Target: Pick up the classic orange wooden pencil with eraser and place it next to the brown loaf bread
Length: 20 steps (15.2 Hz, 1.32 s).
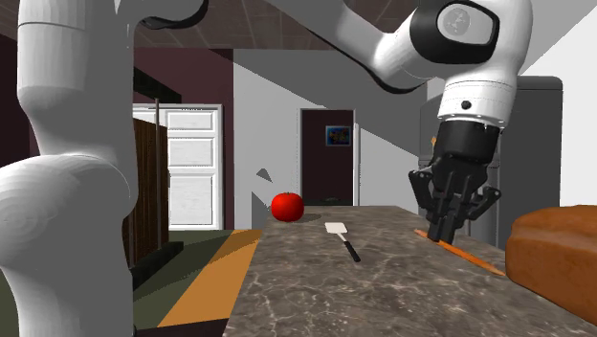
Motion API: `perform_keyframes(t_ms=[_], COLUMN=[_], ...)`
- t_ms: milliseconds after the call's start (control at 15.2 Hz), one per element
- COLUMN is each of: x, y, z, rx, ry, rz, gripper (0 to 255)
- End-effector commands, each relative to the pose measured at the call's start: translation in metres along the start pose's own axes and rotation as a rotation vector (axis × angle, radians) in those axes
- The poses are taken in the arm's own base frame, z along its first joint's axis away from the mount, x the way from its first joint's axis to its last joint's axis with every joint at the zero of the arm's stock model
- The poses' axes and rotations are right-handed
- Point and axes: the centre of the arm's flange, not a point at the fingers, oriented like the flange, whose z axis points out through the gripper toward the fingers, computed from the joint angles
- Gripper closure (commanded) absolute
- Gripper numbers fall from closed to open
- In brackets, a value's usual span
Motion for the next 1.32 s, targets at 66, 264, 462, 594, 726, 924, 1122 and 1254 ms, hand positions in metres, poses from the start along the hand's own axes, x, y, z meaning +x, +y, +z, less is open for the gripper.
perform_keyframes(t_ms=[66,264,462,594,726,924,1122,1254], x=[-0.001,-0.002,-0.002,-0.002,-0.002,-0.002,-0.002,-0.002], y=[0.003,0.007,0.01,0.013,0.015,0.017,0.017,0.017], z=[0.016,0.031,0.046,0.057,0.067,0.075,0.075,0.075], rx=[-0.001,-0.001,-0.001,-0.001,-0.001,-0.001,-0.001,-0.001], ry=[0.0,0.0,0.0,0.0,0.0,0.0,0.0,0.0], rz=[0.0,0.0,0.0,0.0,0.0,0.0,0.0,0.0], gripper=[255,255,255,255,255,255,255,255])
